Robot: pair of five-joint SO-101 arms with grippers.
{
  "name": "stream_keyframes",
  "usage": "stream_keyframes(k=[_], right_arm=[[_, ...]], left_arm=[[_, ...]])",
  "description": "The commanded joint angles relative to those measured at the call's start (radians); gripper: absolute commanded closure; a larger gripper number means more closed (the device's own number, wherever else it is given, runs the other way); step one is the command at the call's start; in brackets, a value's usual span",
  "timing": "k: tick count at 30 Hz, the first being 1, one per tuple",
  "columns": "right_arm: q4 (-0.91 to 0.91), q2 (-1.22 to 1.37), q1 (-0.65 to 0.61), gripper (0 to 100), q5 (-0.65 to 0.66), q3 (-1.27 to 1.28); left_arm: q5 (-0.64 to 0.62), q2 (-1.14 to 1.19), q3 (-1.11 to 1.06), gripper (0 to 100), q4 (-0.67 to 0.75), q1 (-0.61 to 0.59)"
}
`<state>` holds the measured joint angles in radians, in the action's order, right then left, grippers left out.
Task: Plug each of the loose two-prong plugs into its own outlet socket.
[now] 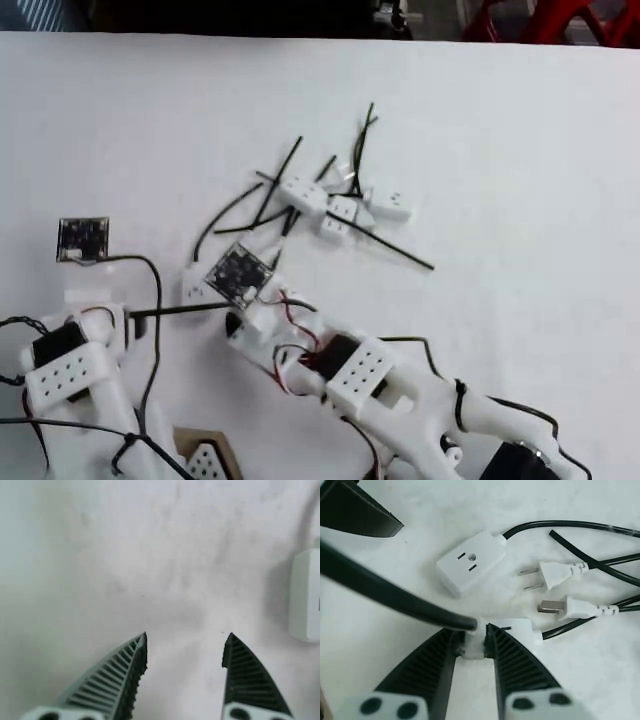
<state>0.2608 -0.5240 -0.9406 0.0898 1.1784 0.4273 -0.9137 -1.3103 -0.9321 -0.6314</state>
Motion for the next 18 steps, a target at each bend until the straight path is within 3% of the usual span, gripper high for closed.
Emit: stream_keyframes(k=[1, 18], right_arm=[[-0.058, 0.01, 0.01, 98.1, 0.005, 0.006], [0.033, 0.042, 0.012, 98.1, 0.012, 0.014]], left_arm=[[-0.008, -0.018, 0.006, 75, 0.018, -0.005], [-0.006, -0.018, 0.005, 75, 0.018, -0.005]])
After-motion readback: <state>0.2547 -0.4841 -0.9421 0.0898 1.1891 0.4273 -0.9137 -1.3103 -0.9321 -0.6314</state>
